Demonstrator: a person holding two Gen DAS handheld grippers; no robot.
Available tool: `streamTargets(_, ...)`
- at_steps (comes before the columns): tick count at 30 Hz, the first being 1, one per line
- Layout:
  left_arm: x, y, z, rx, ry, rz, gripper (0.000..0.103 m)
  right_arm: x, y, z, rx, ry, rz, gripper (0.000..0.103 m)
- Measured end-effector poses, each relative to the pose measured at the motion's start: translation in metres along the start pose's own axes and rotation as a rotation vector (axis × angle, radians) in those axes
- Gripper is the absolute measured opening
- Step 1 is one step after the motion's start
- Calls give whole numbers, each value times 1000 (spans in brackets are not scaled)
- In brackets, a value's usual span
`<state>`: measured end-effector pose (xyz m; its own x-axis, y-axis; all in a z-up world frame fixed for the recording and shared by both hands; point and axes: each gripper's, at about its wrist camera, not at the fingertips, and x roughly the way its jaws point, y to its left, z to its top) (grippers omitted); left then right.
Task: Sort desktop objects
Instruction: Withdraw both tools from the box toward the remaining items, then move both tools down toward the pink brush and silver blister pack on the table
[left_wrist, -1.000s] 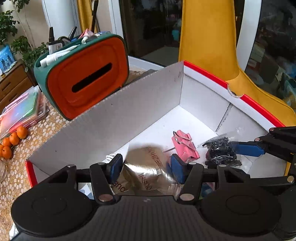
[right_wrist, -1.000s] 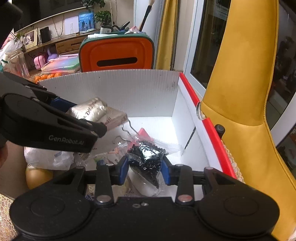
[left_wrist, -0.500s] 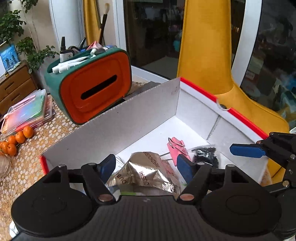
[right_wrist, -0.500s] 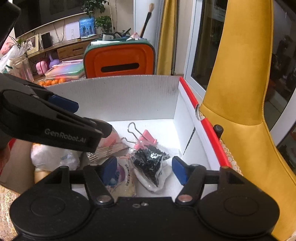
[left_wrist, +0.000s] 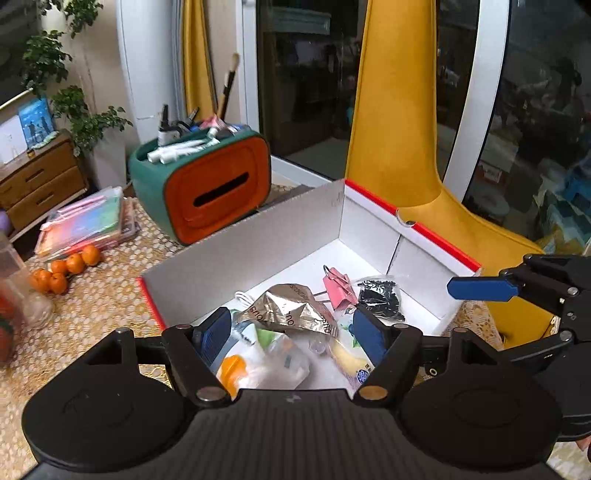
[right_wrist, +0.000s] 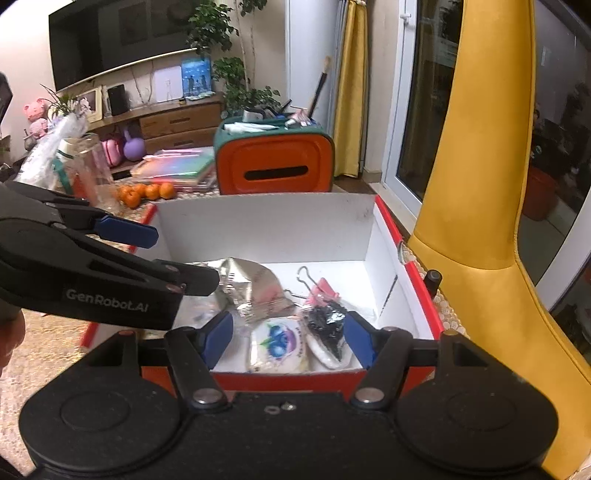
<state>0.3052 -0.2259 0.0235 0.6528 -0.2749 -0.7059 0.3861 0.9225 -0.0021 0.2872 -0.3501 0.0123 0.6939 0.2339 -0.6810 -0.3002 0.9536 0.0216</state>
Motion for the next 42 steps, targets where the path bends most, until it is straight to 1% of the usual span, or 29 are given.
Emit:
streamTargets(7, -35, 7, -11, -23, -32, 18, 72, -28, 21, -2, -39, -20, 15, 66)
streamTargets(10, -52, 12, -19, -39, -46, 22, 72, -41, 28, -2, -51, -36, 23, 69)
streamTargets(13, -71, 17, -29, -57, -64, 31, 72, -51, 35, -3, -56, -42, 32, 70)
streamTargets(18, -103, 25, -49, -58, -85, 46, 72, -65, 48, -8, -59, -49, 45, 71)
streamTargets(21, -120, 31, -62, -61, -95, 53, 73, -75, 56, -11, -58, -59, 56, 77)
streamTargets(23, -132, 36, -73, -66, -106, 55, 77, -83, 61, -13, -63, -69, 65, 79)
streamTargets(26, -148, 42, -89, -75, -119, 62, 79, -92, 72, -15, -74, -86, 72, 81)
streamTargets(28, -157, 46, -99, -78, -123, 65, 86, -96, 78, -15, -76, -87, 78, 81)
streamTargets(31, -166, 51, -114, -59, -121, 90, 86, -100, 91, -14, -79, -87, 83, 82)
streamTargets(33, -170, 58, -124, -64, -119, 104, 88, -101, 100, -12, -85, -87, 88, 82)
streamTargets(36, -175, 73, -136, -98, -115, 110, 103, -100, 114, -10, -93, -85, 99, 83)
streamTargets(42, -181, 101, -157, -158, -126, 135, 103, -87, 143, -4, -114, -63, 117, 85)
